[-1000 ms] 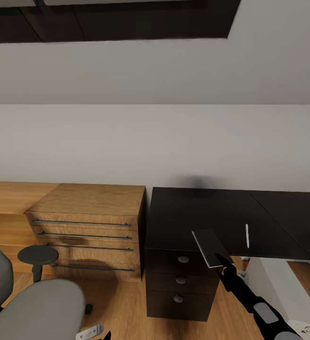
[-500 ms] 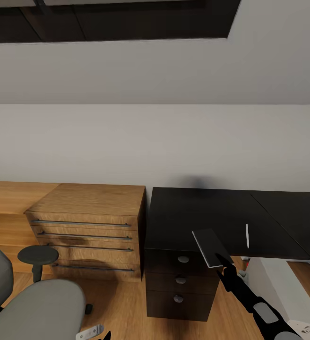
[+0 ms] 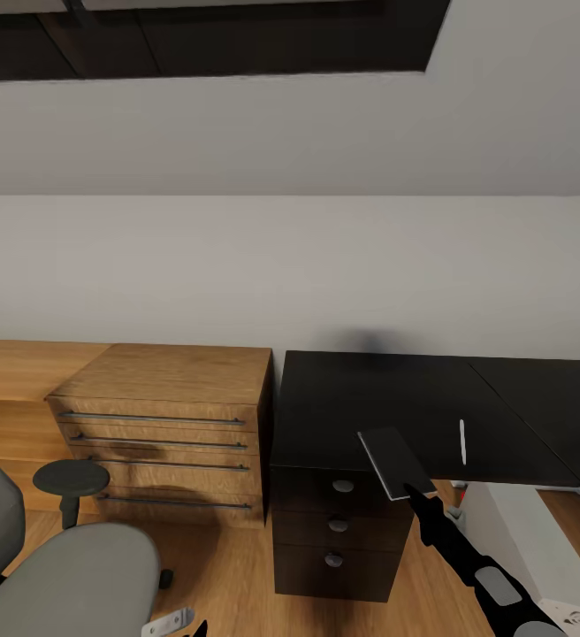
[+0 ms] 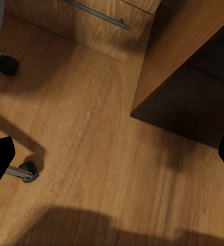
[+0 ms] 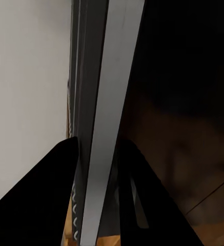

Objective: In the bedroom, organize the workspace by keeping the computer under the desk, ensuring the monitor is on the desk, placing the keyboard on the desk next to the monitor, placing the mouse on the desk next to the keyboard, moving the folder from the swivel chair onto the desk next to the mouse, stacking the notebook on top of the folder with the pen on top of the notebook, and positioning the swivel chair next to the desk.

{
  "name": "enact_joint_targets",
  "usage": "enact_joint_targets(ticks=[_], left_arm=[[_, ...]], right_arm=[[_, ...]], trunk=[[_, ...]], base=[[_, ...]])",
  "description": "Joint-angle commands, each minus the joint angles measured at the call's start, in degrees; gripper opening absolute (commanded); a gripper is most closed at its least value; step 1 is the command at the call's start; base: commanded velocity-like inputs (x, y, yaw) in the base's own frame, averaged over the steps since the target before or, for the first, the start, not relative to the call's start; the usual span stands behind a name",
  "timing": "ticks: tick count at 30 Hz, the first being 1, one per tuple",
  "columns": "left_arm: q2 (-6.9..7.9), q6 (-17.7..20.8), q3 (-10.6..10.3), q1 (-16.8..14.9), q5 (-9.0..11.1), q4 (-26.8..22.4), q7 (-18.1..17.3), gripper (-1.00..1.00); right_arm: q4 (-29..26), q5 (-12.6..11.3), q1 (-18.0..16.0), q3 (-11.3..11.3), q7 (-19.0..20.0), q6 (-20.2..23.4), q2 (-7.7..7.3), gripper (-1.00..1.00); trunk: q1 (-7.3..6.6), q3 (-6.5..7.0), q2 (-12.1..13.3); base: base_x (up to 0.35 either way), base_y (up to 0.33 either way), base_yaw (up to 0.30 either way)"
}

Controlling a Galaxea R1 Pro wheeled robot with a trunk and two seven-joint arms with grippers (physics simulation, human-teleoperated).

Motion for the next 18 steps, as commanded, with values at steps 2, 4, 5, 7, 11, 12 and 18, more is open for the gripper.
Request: enact_joint_targets(ticks=[2, 4, 5, 7, 11, 12, 18], left_arm=[[0.01, 0.0, 0.0, 0.0, 0.6, 0.0, -0.2, 1.0], [0.01, 0.0, 0.0, 0.0, 0.6, 0.0, -0.2, 1.0], [0.0, 0.0, 0.0, 0.0, 0.6, 0.0, -0.2, 1.0], [0.02, 0.0, 0.0, 0.0, 0.6, 0.0, -0.2, 1.0], [0.01, 0.0, 0.0, 0.0, 0.6, 0.0, -0.2, 1.0], [0.02, 0.0, 0.0, 0.0, 0.6, 0.0, -0.2, 1.0], [0.01, 0.0, 0.0, 0.0, 0.6, 0.0, -0.2, 1.0]], right_arm=[[0.1, 0.0, 0.0, 0.0, 0.0, 0.4, 0.0, -1.0], [0.1, 0.0, 0.0, 0.0, 0.0, 0.4, -0.01, -1.0], [0.1, 0.0, 0.0, 0.0, 0.0, 0.4, -0.03, -1.0], [0.1, 0.0, 0.0, 0.0, 0.0, 0.4, -0.04, -1.0], [0.1, 0.0, 0.0, 0.0, 0.0, 0.4, -0.07, -1.0], [0.0, 0.0, 0.0, 0.0, 0.0, 0.4, -0.05, -1.0], [-0.2, 0.0, 0.0, 0.1, 0.0, 0.3, -0.09, -1.0]], trunk=[[0.0, -0.06, 0.0], [0.0, -0.06, 0.0], [0.0, -0.06, 0.0], [0.0, -0.06, 0.0], [-0.66, 0.48, 1.2], [-0.88, 0.66, 1.6], [-2.2, 1.73, 4.0]], base=[[0.0, 0.0, 0.0], [0.0, 0.0, 0.0], [0.0, 0.0, 0.0], [0.0, 0.0, 0.0], [0.0, 0.0, 0.0], [0.0, 0.0, 0.0], [0.0, 0.0, 0.0]])
